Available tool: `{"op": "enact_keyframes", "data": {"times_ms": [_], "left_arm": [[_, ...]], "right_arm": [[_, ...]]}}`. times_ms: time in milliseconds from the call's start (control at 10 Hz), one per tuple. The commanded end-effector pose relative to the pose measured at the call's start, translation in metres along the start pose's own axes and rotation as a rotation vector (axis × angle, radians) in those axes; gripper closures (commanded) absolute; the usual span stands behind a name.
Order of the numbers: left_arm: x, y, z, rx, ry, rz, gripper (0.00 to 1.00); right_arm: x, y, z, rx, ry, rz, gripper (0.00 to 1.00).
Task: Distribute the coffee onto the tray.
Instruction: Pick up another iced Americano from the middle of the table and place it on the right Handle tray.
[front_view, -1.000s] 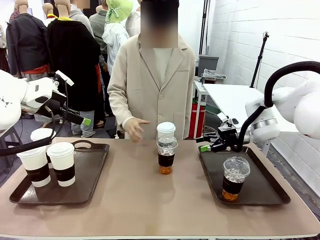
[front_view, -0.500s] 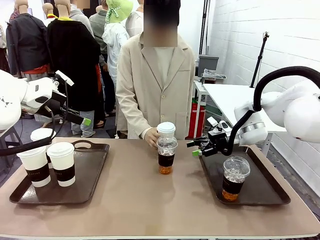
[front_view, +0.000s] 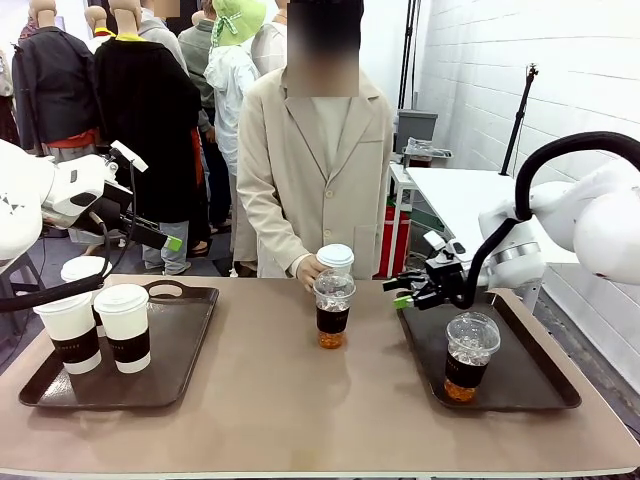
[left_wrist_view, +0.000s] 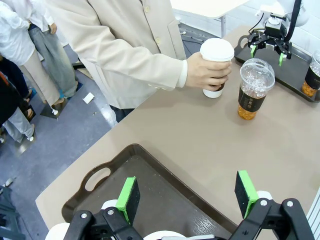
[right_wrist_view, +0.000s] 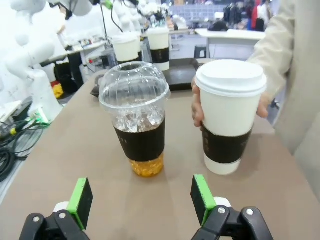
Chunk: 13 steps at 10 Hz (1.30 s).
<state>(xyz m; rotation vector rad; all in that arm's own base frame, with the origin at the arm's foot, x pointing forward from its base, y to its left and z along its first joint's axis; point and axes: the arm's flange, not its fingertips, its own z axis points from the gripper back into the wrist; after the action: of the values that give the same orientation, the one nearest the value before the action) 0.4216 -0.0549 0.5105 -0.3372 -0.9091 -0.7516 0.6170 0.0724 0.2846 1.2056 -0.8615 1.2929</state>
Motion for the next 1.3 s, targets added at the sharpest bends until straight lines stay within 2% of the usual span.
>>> {"op": "enact_keyframes", "data": {"times_ms": [0, 500, 600, 1000, 1200], "left_arm": [[-0.001, 0.001, 0.0, -0.004, 0.0, 0.004, 0.0], [-0.001, 0.001, 0.0, -0.004, 0.0, 0.004, 0.0], [-0.001, 0.001, 0.0, -0.004, 0.0, 0.004, 0.0], [-0.001, 0.001, 0.0, -0.004, 0.0, 0.004, 0.0], [-0.001, 0.001, 0.0, -0.004, 0.0, 0.004, 0.0]], "right_arm": [[0.0, 0.014, 0.019, -0.02, 0.008, 0.01, 0.0], [-0.003, 0.02, 0.029, -0.04, -0.013, 0.016, 0.0], [-0.003, 0.009, 0.032, -0.043, 0.0, -0.009, 0.0], [-0.005, 0.01, 0.031, -0.042, -0.001, -0.008, 0.0], [-0.006, -0.001, 0.009, -0.047, -0.008, 0.007, 0.0]]}}
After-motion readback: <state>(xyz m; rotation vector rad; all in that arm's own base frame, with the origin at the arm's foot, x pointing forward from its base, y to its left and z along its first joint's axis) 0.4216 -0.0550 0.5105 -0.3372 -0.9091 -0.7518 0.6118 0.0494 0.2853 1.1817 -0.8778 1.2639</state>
